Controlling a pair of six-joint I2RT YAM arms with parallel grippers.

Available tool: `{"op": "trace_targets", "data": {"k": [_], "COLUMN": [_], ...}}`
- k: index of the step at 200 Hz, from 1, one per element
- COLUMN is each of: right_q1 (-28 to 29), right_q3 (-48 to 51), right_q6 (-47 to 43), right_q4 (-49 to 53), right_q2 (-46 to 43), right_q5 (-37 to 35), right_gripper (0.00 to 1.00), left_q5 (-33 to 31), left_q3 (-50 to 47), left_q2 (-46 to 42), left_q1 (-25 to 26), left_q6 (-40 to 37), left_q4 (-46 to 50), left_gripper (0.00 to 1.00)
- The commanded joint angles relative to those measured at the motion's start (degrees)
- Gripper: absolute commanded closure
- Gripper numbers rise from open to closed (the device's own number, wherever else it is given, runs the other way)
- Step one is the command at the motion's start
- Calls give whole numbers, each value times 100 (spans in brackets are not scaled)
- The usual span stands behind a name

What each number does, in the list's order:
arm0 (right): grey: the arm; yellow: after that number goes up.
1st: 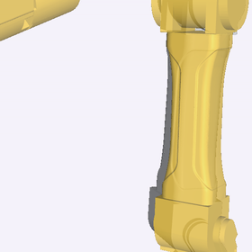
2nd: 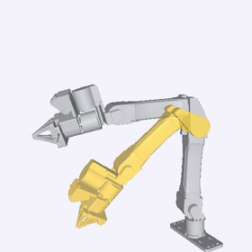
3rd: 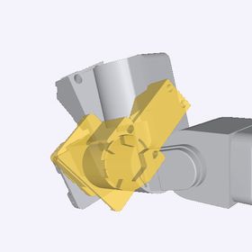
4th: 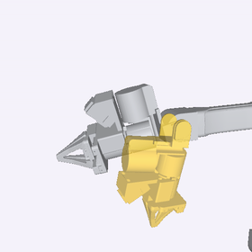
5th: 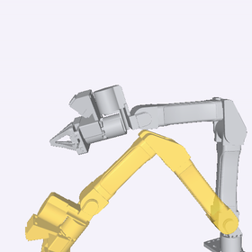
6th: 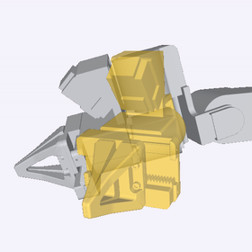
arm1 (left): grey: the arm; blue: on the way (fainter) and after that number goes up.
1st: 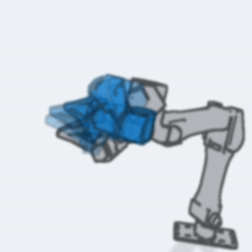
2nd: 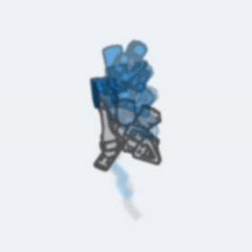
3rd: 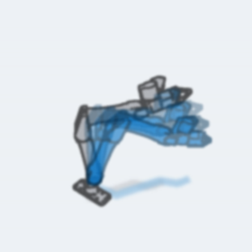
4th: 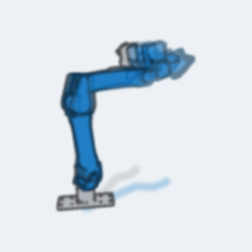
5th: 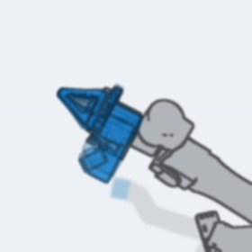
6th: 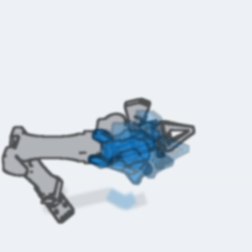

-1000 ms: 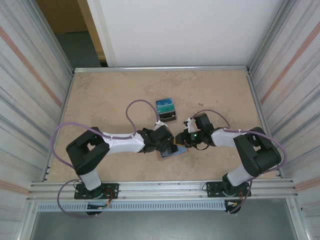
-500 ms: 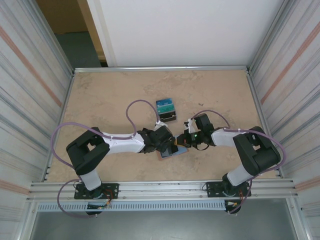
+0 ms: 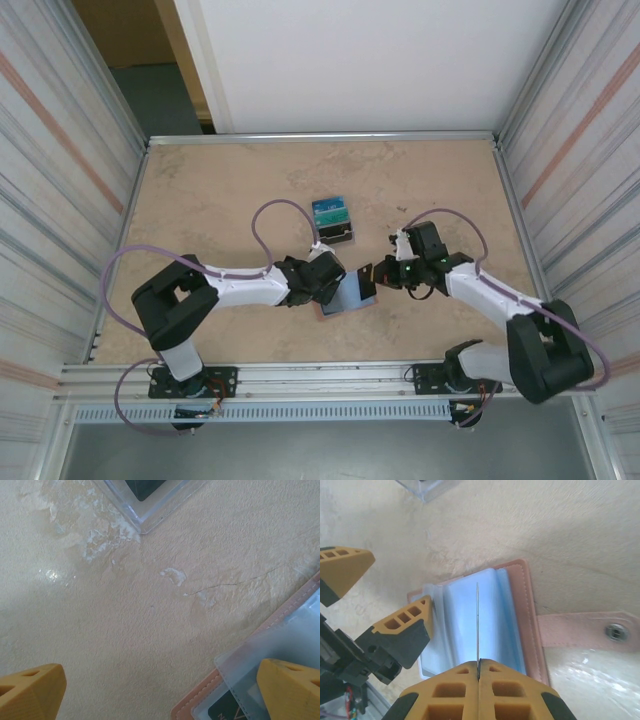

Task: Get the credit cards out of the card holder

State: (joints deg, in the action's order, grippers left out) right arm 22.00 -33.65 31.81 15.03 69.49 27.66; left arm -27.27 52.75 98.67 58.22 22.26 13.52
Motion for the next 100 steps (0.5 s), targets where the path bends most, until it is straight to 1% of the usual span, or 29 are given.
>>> {"op": "trace_targets", "data": {"k": [1,22,44,78,100], "right_q1": [-50,-47,-55,-55,-46], "right_q3": [-155,-86,75,399,567], "right_q6": [-300,-330,-277,-53,159], "right_q4": [626,738,645,219,-173], "right_q2": [-614,-1205,-1826,-2563,-2842], "right_q5": [-444,-525,-501,-287,-97], "right_gripper": [100,100,100,100,100], "left_q5": [-102,-133,-216,-393,-192], "left_q3": [-116,-94,-64,-131,-308], "left_q2": [-183,-405,-704,-1353,-1873], "left_q1": [32,41,39,41,41], "left_q6": [-130,-144,-134,36,7], "left_q4": [490,520,587,595,312], "left_gripper": [1,1,1,1,1]}}
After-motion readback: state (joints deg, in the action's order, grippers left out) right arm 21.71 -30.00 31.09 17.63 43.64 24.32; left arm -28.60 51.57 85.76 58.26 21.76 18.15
